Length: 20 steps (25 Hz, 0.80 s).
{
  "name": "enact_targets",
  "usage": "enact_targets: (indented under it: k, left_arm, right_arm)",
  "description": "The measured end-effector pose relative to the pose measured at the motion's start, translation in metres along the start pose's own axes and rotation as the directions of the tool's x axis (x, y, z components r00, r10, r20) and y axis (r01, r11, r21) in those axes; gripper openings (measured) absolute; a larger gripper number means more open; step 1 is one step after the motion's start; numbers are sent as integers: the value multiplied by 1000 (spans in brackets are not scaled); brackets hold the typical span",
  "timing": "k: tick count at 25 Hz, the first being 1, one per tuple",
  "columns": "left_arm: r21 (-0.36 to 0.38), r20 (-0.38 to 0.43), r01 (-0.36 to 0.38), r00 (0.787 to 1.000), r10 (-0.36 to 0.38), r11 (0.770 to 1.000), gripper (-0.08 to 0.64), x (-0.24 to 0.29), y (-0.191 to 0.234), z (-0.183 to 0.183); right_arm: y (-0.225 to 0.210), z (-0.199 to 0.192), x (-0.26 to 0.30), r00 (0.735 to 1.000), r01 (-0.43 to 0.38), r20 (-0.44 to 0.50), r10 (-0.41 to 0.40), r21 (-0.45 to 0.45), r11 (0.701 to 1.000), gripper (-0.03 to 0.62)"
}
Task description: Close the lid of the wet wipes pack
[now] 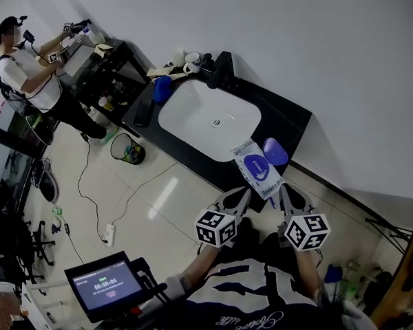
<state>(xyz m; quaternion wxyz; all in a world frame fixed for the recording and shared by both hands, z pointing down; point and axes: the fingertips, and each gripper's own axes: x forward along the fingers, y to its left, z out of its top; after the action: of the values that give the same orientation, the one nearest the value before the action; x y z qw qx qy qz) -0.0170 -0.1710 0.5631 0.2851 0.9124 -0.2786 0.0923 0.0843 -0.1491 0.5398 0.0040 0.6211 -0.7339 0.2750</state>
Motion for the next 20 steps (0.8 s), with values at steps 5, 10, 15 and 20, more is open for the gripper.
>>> enact_targets:
  k: [5, 10, 15, 20]
  left_arm:
    - [-9, -43, 8, 999, -8, 1000, 0, 47, 20, -31]
    - [-13, -89, -8, 996, 7, 1000, 0, 61, 21, -41]
    - [-2, -154, -28, 988, 27, 1000, 0, 67, 19, -44]
    - [-23, -220, -52, 974, 46, 998, 0, 85, 26, -68]
  right_arm:
    - [-39, -19, 22, 1000, 18, -16, -18, 3, 1000, -2]
    - [-49, -19, 23, 998, 20, -61, -20, -7, 1000, -2]
    - [-48, -5, 28, 993, 8, -118, -9, -8, 1000, -2]
    - [-76, -6, 44, 986, -6, -165, 3, -15, 1000, -2]
